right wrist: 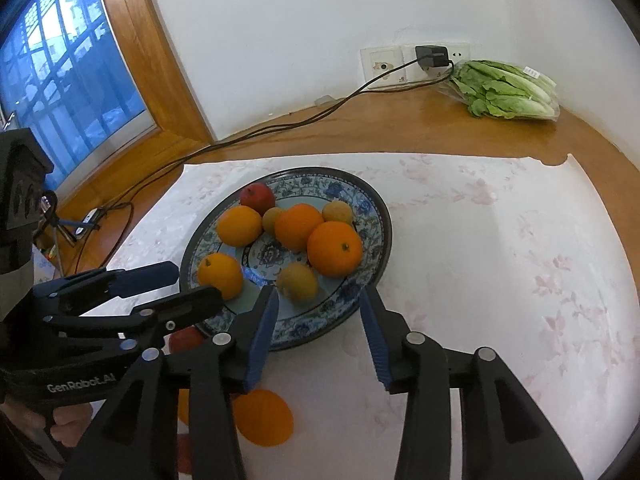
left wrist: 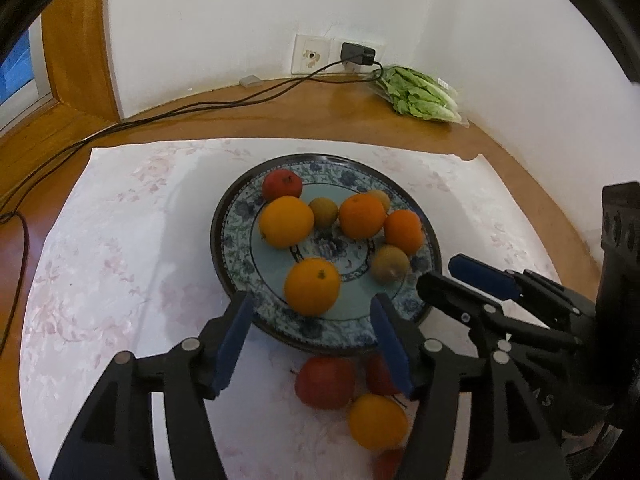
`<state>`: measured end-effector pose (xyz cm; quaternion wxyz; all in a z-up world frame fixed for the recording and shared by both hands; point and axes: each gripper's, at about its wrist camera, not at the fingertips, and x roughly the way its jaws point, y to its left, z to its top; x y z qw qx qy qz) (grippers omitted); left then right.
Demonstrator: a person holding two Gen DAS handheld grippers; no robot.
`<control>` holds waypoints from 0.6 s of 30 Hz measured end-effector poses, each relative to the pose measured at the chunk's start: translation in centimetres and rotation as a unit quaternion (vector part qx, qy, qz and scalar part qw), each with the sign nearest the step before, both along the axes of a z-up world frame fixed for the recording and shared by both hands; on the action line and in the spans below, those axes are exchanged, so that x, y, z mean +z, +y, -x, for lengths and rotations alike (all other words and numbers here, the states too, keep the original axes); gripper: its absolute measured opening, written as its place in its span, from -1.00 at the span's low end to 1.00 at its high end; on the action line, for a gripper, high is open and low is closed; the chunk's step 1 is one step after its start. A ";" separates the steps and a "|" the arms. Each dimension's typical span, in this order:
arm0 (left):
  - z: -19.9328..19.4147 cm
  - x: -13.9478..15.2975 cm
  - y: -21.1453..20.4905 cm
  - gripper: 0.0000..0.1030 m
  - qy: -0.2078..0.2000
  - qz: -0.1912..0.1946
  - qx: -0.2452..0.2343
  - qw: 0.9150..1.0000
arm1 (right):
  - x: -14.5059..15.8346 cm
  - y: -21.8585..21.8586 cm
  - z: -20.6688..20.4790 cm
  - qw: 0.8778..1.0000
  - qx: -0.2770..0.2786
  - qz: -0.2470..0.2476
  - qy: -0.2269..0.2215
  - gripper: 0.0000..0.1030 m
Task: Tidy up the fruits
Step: 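Withdraw both open tools from the plate toward the remaining fruit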
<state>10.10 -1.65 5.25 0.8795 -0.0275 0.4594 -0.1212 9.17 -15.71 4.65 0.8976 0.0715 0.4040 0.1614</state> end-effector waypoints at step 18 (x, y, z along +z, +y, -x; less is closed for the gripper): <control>2.2 0.6 0.9 0.31 0.005 -0.001 0.015 1.000 | 0.5 -0.7 2.8 1.000 -0.008 0.004 0.008 -0.09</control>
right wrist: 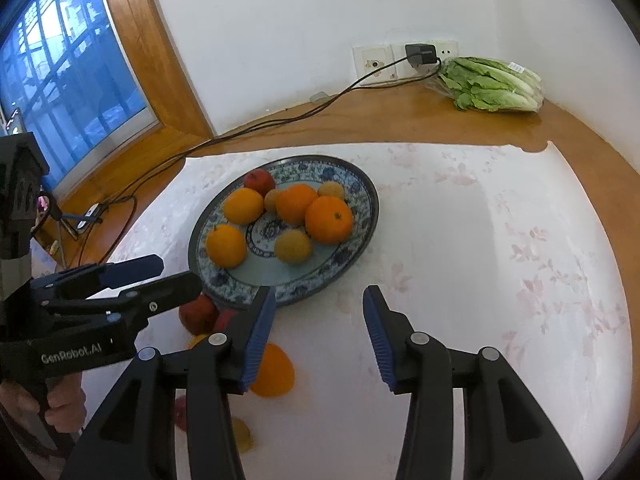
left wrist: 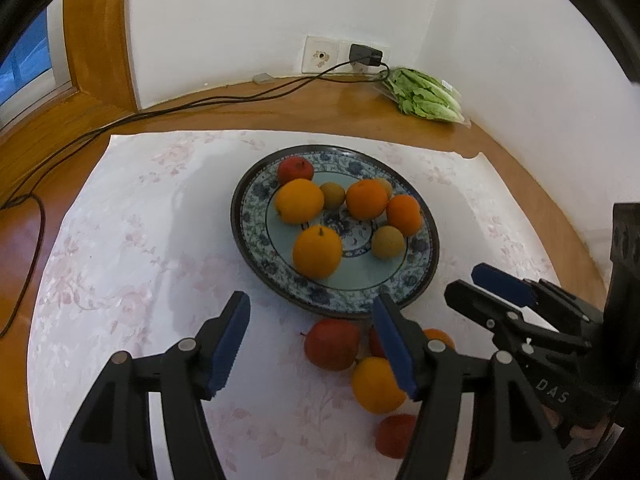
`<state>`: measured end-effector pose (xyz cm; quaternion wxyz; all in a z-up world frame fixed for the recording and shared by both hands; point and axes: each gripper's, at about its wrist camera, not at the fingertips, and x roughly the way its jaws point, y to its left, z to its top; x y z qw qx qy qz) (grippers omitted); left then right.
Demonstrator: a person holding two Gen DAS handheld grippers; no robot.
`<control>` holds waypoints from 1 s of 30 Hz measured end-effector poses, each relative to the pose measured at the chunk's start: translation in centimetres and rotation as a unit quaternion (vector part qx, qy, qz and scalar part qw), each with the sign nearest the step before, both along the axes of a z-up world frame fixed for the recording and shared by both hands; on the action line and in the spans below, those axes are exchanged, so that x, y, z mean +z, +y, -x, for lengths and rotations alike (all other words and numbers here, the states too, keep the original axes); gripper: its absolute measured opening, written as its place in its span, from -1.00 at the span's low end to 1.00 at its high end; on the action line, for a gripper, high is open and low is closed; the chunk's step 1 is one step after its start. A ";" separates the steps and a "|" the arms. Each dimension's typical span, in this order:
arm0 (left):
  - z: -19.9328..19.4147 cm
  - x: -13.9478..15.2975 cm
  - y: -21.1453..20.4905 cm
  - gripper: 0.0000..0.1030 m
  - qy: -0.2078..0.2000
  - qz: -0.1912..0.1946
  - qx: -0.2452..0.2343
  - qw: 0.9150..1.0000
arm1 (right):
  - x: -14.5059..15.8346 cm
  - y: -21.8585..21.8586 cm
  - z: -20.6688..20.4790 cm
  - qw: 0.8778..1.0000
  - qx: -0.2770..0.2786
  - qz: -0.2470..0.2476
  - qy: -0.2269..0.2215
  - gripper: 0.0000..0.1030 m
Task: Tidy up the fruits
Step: 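Withdraw both open tools from the plate toward the remaining fruit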
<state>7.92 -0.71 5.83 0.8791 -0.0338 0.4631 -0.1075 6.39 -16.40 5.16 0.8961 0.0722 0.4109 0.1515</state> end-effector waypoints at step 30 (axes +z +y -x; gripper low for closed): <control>2.6 -0.5 0.4 0.32 0.018 0.006 -0.001 1.000 | -0.8 -0.5 2.9 1.000 -0.002 -0.016 0.014 -0.09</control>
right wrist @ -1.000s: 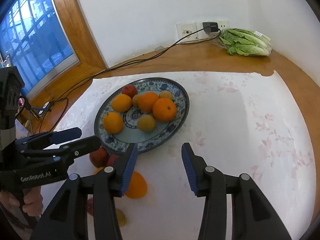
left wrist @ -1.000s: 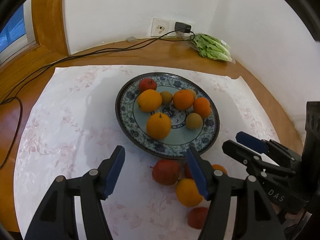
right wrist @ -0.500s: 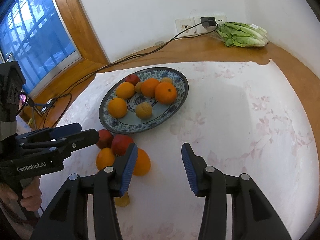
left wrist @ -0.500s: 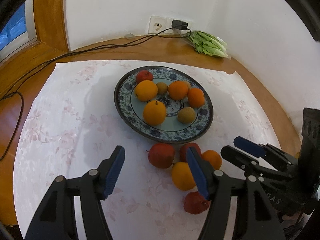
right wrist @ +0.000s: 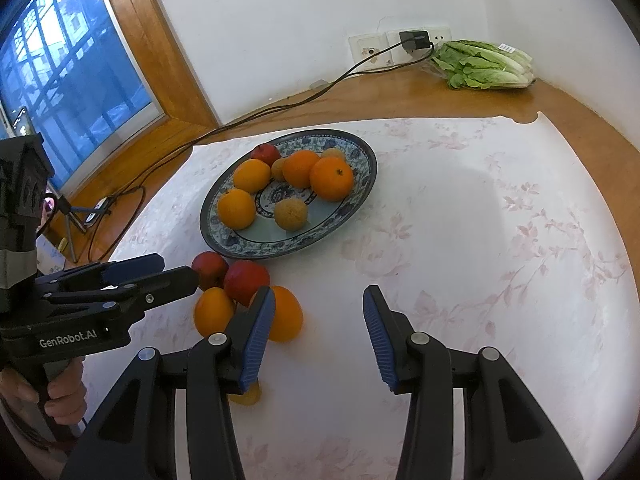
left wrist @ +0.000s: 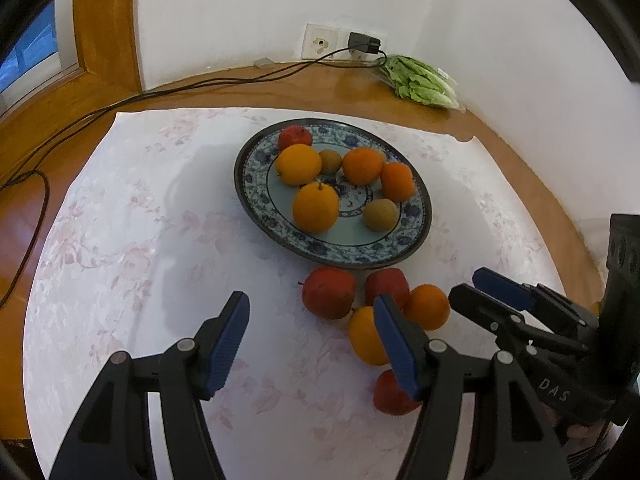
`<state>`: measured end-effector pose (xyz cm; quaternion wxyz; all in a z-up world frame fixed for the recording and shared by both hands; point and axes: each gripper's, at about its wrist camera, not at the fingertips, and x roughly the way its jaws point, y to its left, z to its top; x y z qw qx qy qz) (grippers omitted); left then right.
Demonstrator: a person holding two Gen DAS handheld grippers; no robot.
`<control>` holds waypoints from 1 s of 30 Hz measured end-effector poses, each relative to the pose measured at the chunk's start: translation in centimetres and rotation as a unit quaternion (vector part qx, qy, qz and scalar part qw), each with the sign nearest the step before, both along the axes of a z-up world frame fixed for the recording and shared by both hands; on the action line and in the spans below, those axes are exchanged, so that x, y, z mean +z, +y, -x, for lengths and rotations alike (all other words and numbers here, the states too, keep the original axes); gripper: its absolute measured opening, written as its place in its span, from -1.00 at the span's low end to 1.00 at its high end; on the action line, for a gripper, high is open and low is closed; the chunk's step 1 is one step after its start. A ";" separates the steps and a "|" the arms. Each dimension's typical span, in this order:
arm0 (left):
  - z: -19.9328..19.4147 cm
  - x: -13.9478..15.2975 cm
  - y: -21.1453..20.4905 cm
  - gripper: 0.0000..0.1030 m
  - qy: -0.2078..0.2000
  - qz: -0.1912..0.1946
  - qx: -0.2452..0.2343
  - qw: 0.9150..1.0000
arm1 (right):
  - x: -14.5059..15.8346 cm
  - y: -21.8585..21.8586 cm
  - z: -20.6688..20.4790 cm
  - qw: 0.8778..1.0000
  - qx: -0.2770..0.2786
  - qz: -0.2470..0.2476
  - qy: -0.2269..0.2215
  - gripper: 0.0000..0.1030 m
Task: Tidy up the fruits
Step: 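Withdraw both open tools from the plate toward the remaining fruit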
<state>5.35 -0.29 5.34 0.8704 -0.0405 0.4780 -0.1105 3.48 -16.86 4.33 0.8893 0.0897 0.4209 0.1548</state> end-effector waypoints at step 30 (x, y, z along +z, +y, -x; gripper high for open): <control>-0.9 -1.1 -0.1 -0.04 0.009 0.026 0.000 1.000 | -0.7 0.7 0.7 1.000 0.016 -0.011 0.005 -0.09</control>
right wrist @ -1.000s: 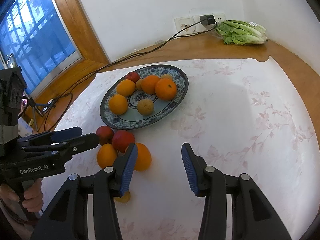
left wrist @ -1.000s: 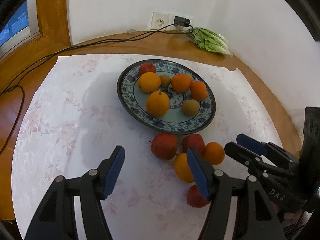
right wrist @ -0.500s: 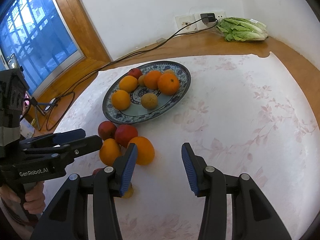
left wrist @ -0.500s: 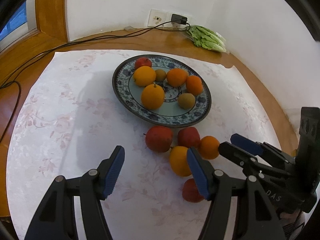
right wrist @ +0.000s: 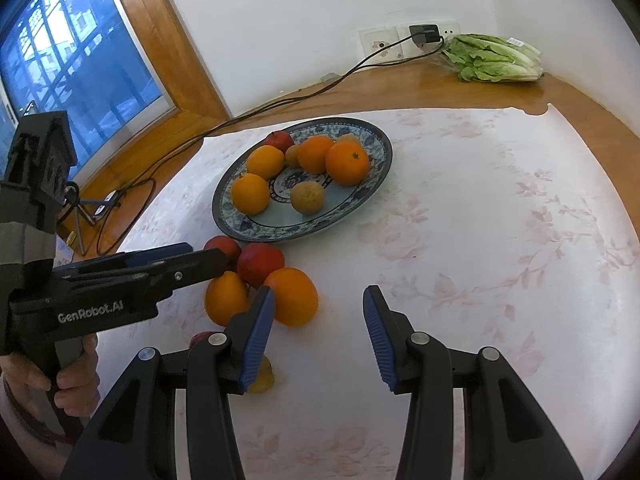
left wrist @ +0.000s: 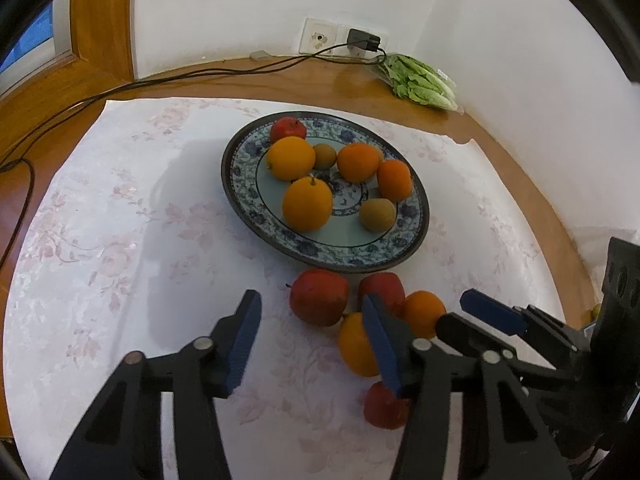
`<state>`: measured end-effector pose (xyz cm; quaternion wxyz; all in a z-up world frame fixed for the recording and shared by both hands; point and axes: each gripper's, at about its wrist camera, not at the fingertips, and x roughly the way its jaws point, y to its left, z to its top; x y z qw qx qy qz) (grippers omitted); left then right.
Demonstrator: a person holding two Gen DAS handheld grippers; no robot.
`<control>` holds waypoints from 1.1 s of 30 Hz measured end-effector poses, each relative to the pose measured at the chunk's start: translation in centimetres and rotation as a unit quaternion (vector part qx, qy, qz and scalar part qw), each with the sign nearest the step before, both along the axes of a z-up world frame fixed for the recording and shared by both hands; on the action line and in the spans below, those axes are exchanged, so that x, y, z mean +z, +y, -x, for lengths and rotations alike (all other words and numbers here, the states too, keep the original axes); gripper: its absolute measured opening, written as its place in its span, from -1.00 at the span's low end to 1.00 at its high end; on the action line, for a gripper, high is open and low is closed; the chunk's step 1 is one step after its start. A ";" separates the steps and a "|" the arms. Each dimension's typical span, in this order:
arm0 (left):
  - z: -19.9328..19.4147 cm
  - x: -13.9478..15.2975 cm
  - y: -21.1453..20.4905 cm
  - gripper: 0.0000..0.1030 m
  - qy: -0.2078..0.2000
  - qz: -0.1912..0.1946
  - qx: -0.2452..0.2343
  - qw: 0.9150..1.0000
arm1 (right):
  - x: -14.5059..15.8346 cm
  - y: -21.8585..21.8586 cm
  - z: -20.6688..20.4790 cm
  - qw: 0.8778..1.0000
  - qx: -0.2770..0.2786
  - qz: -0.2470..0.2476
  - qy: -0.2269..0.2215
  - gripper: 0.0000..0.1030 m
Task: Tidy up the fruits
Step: 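Withdraw both open tools from the plate toward the remaining fruit, then close the left tool on a red apple while the right tool grasps an orange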
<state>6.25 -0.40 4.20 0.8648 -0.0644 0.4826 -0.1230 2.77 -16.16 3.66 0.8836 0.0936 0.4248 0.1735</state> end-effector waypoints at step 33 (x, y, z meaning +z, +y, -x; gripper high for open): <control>0.1 0.1 0.1 -0.32 -0.009 0.027 -0.014 0.999 | -0.5 2.0 -0.4 0.999 0.032 0.013 0.003 -0.09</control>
